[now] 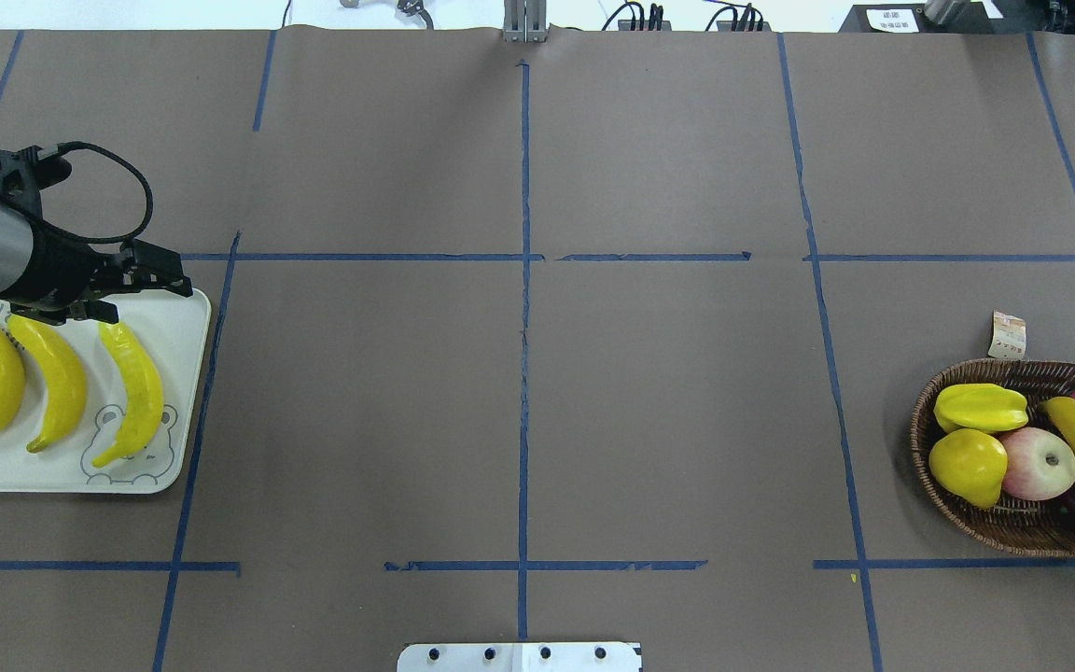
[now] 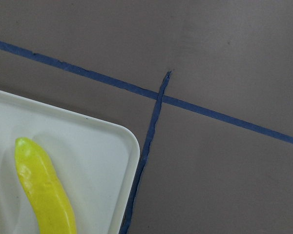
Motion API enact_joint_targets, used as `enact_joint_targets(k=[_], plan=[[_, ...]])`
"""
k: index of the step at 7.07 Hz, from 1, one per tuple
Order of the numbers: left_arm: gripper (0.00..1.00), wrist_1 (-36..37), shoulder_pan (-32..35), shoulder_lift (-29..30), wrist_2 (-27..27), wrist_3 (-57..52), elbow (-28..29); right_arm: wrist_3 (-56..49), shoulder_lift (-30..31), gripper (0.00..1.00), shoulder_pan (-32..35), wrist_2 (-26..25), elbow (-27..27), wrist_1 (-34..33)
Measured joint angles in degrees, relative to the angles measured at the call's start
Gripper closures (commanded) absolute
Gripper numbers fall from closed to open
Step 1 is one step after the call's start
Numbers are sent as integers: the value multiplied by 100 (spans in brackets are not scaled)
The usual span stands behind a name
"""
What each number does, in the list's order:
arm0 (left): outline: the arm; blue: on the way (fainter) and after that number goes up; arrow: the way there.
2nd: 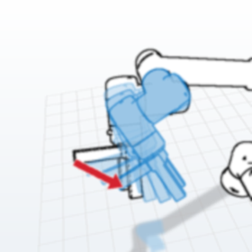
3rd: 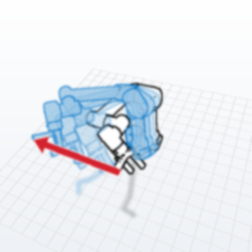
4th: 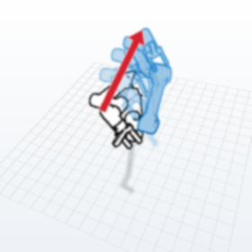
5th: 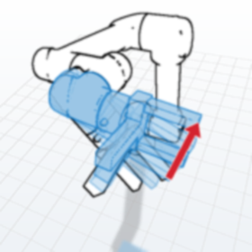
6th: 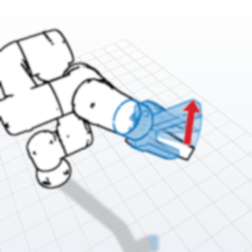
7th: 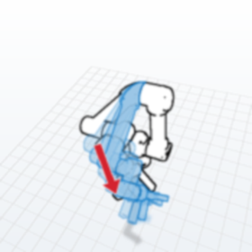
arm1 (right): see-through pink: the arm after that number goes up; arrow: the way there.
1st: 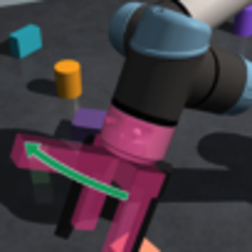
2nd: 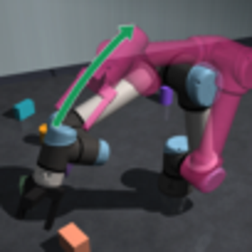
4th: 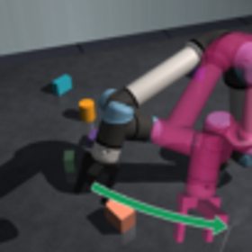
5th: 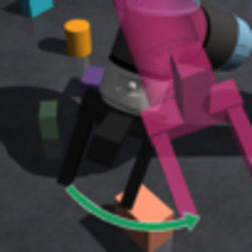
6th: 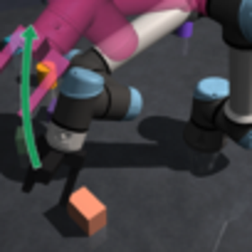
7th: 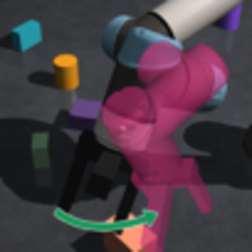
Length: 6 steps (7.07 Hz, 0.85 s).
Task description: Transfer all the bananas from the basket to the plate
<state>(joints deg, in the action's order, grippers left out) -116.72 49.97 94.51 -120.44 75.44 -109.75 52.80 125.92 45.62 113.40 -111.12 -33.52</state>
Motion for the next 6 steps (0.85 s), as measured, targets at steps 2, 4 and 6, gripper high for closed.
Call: enact_joint_targets(k=[2, 4, 6], plan=[[1, 0, -4, 9, -5, -2, -3, -4, -12, 2, -139, 18, 81, -3], [1, 0, -5, 7, -5, -3, -2, 1, -42, 19, -351, 16, 107, -5], [1, 0, -5, 7, -6, -2, 10, 2, -49, 64, -427, 15, 121, -6]])
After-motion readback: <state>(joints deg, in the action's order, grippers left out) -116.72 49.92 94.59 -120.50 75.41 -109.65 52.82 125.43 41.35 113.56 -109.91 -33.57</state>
